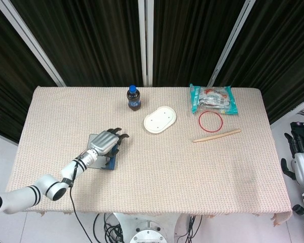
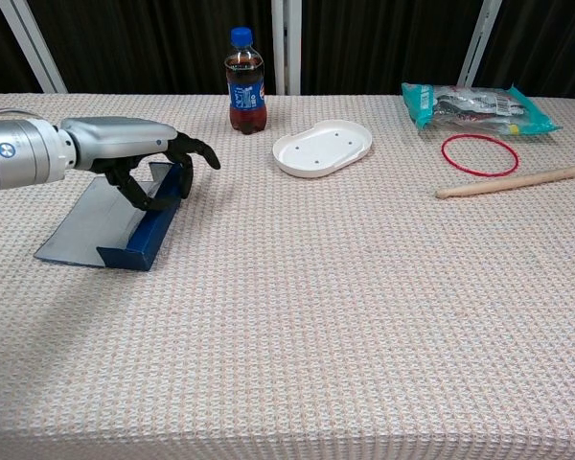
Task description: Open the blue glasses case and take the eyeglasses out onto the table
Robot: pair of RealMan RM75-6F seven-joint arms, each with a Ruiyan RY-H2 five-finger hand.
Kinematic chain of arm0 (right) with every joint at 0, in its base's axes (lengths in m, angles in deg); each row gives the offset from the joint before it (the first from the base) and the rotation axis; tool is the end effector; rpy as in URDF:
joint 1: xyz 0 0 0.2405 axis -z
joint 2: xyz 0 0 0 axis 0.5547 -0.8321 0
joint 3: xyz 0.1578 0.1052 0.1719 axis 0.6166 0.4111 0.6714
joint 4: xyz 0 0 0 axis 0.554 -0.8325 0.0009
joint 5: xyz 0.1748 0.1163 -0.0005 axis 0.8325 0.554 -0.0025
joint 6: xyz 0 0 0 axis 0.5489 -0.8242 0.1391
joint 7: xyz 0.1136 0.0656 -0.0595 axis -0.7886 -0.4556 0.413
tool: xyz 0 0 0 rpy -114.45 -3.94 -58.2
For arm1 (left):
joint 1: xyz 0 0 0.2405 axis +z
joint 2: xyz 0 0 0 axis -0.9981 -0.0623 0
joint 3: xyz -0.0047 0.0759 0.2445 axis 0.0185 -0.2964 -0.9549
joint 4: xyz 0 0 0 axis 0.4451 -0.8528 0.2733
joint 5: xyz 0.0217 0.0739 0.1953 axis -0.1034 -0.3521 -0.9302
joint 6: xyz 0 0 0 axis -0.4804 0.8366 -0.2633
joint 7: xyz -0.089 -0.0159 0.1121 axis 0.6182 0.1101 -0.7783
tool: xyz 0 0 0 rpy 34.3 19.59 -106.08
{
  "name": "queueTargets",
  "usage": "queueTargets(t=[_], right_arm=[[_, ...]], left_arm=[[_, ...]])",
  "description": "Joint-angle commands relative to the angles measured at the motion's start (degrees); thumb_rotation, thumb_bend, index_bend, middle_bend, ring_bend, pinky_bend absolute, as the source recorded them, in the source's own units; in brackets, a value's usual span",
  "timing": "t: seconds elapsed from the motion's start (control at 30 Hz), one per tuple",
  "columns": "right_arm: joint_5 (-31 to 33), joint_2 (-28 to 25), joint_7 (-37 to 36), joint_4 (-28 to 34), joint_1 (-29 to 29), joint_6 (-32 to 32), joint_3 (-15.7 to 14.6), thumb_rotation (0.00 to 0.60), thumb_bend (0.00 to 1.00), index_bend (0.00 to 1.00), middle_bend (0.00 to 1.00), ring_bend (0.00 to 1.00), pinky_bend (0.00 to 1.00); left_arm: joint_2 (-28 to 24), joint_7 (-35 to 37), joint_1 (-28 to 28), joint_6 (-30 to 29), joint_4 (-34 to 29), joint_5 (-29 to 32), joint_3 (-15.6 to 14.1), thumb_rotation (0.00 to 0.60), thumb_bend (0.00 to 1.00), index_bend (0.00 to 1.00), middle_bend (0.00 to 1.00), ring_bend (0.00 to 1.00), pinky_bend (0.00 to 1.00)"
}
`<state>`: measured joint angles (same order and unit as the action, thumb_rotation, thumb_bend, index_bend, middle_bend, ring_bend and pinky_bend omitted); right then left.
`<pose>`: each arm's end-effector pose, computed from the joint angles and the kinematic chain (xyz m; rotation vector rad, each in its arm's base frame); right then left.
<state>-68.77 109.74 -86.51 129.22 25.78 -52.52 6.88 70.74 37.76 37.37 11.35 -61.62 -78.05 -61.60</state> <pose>-0.3443 -0.2136 0.1861 1.3153 -0.9061 0.7619 -0.1674 0.3745 -0.0302 -2.1447 -0.9589 -0.8134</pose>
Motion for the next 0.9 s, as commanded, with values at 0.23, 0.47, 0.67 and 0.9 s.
queueTargets(t=[0.23, 0.47, 0.67, 0.9], right_arm=[[0.1, 0.2, 1.5, 0.9, -0.3, 0.3, 0.0, 0.600, 0.46, 0.00, 0.00, 0.00, 0.00], [0.0, 0.1, 3.1, 2.1, -0.6, 0.2, 0.1, 0.600, 0.46, 0.00, 0.00, 0.00, 0.00], [0.2, 0.1, 4.3, 3.0, -0.8, 0.3, 0.1, 0.600, 0.46, 0.00, 0.00, 0.00, 0.00], [0.4, 0.2, 5.1, 3.5, -1.0, 0.4, 0.2, 0.600, 0.46, 0.00, 0.00, 0.00, 0.00]], left_arm=[[-2.7, -1.3, 2.1, -1.0, -0.8, 2.4, -1.1, 0.600, 0.46, 0.16, 0.41, 0.06, 0.18], [-4.1, -0.4, 3.6, -2.3, -0.5, 3.5, -1.2, 0.600, 0.46, 0.16, 0.41, 0.06, 0.18], [-4.5, -0.5, 4.4, -1.4, 1.3, 5.9, -1.1, 0.600, 0.47, 0.16, 0.42, 0.06, 0.18], [-5.2, -1.4, 5.0, -0.5, 1.3, 8.0, -0.9, 0.600, 0.48, 0.16, 0.44, 0.08, 0.18]])
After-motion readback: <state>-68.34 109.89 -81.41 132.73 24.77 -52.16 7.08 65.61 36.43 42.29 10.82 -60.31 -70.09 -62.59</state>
